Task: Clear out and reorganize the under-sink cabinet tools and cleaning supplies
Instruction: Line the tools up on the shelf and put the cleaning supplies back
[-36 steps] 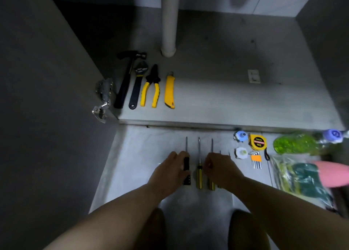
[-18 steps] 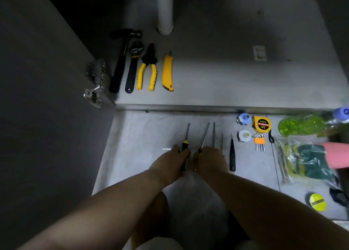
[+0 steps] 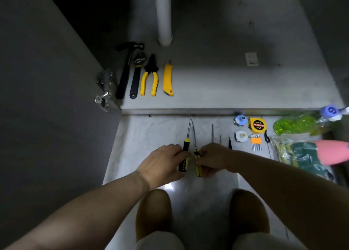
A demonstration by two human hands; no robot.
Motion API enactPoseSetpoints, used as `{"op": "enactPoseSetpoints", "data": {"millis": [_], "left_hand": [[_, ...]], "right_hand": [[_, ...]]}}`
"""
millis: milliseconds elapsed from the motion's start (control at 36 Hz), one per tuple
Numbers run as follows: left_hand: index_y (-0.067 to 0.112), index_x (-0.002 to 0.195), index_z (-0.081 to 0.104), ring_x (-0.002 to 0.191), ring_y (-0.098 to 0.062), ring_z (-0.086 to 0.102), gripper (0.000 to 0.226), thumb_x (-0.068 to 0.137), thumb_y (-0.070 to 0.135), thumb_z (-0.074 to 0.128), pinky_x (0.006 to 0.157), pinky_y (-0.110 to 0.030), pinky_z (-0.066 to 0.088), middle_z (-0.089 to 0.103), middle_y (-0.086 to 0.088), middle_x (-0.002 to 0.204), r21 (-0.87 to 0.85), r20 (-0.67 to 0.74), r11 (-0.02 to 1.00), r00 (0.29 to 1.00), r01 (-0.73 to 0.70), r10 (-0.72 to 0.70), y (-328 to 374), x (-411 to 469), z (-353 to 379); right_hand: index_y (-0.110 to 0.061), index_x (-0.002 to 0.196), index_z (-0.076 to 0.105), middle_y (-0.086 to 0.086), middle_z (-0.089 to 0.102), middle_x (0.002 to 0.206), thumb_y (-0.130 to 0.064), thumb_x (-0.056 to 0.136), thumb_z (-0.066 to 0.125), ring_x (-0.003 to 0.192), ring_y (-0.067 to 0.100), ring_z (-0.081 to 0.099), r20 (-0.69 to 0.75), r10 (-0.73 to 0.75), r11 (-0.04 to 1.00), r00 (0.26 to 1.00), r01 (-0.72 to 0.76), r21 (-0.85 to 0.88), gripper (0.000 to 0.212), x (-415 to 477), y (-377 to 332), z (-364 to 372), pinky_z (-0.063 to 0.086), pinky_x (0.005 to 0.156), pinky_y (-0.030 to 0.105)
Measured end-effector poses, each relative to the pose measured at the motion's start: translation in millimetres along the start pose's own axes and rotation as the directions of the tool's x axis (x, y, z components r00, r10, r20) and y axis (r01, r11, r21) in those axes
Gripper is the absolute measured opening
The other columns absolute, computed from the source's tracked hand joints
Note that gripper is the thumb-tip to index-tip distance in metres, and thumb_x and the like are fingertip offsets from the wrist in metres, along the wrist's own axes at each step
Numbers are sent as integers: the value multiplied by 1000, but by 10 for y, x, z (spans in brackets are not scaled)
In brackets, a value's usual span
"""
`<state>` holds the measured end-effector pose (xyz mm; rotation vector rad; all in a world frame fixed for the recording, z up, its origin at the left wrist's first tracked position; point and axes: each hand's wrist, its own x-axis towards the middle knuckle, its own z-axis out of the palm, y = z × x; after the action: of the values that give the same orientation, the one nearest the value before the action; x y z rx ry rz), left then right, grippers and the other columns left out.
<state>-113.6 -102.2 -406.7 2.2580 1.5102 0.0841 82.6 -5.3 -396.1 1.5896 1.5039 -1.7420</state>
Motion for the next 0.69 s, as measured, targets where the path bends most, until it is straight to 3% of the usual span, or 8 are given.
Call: {"op": "enactPoseSetpoints", "data": {"millis": [83, 167, 222, 306, 444, 556, 694], "left_hand": [[20, 137, 58, 103, -23, 58, 57, 87, 45, 70, 85, -37, 50, 60, -1, 115, -15, -145, 1000, 989, -24, 22, 78, 46, -186], [22, 139, 55, 106, -22, 56, 59, 88, 47, 69, 90, -36, 47, 58, 0, 118, -6, -292, 999, 956, 36, -36, 87, 197, -379], [24, 141, 52, 110, -22, 54, 59, 89, 48, 66, 93, -38, 46, 57, 1, 119, -23, -384, 995, 918, 96, -97, 40, 347, -521], [26, 142, 53, 112, -22, 50, 61, 87, 50, 66, 96, -38, 44, 58, 3, 117, -30, -471, 988, 869, 154, -150, -104, 604, -705], [32, 139, 58, 111, -23, 47, 66, 80, 57, 72, 92, -41, 42, 65, 7, 111, 26, -449, 969, 869, 247, -210, -371, 1030, -952], [34, 139, 58, 114, -25, 44, 70, 77, 64, 69, 98, -42, 37, 65, 6, 113, 66, -376, 960, 898, 271, -228, -586, 1285, -1047], [38, 140, 55, 118, -24, 40, 68, 77, 63, 64, 91, -37, 31, 63, 7, 118, 129, -253, 954, 939, 271, -233, -772, 1470, -1055]], "right_hand": [[-1, 95, 64, 19, 73, 77, -14, 87, 71, 76, 33, 75, 133, -55, 996, 990, 64, -66, 17, -245, -122, -309, 63, 72, 43], [-12, 86, 60, 15, 73, 76, -16, 89, 71, 68, 24, 74, 198, -155, 987, 968, 160, -10, 12, -482, -246, -586, 58, 59, 30], [-17, 81, 57, 10, 68, 71, -15, 91, 67, 58, 19, 68, 138, -251, 968, 958, 247, 45, 15, -581, -329, -701, 53, 51, 26], [-19, 78, 57, 8, 58, 65, -13, 90, 65, 52, 18, 57, -95, -381, 918, 920, 388, 77, 16, -590, -458, -803, 44, 48, 22], [-12, 81, 59, 4, 60, 60, -11, 89, 65, 56, 18, 64, -379, -406, 867, 831, 482, 128, 10, -381, -690, -931, 48, 52, 28], [-13, 78, 56, 3, 62, 58, -14, 87, 66, 59, 20, 71, -496, -336, 865, 800, 471, 175, 14, -148, -841, -975, 47, 48, 25], [-8, 88, 63, -2, 67, 59, -23, 85, 68, 51, 9, 69, -587, -268, 882, 764, 439, 169, 16, 109, -979, -965, 46, 45, 18]]}}
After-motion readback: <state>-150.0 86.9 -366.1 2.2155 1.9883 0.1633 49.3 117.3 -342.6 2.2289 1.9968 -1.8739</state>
